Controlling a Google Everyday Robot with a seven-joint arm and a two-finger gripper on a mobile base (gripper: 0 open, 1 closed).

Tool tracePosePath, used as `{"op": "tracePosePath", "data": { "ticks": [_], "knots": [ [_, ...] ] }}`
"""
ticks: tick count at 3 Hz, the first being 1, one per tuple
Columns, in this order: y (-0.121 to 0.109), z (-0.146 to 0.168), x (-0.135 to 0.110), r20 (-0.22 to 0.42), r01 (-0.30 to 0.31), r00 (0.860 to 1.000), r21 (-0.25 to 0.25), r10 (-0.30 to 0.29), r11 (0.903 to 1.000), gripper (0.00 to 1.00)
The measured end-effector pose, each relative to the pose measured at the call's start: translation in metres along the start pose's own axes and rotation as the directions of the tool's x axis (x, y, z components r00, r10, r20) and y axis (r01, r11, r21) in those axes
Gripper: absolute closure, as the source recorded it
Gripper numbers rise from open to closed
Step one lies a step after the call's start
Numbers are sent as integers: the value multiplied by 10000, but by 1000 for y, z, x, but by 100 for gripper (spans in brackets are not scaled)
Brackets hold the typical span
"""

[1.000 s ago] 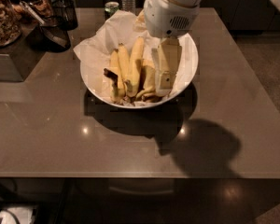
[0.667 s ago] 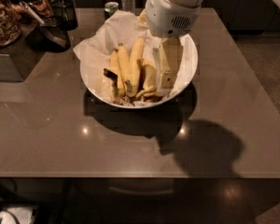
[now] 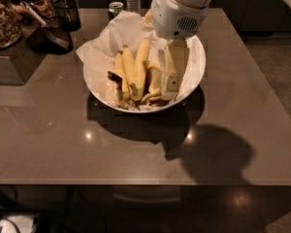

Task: Pick banana from white bowl

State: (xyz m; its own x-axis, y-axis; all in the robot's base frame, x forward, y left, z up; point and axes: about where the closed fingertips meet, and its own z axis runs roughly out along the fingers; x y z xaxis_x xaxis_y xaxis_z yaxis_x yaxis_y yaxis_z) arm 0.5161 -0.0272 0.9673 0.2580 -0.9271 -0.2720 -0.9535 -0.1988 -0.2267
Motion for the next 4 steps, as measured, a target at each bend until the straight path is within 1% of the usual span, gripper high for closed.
{"op": "tracePosePath", "data": {
  "ticks": [1,2,3,4],
  "knots": [
    [-27,4,7,-75,253,9996,-28,-254,9997,0],
    [-71,11,13,38,631,9980,118,-631,9979,0],
    [-97,11,11,417,857,9952,526,-880,9949,0],
    [-103,11,9,480,858,9948,716,-894,9937,0]
  ]
}}
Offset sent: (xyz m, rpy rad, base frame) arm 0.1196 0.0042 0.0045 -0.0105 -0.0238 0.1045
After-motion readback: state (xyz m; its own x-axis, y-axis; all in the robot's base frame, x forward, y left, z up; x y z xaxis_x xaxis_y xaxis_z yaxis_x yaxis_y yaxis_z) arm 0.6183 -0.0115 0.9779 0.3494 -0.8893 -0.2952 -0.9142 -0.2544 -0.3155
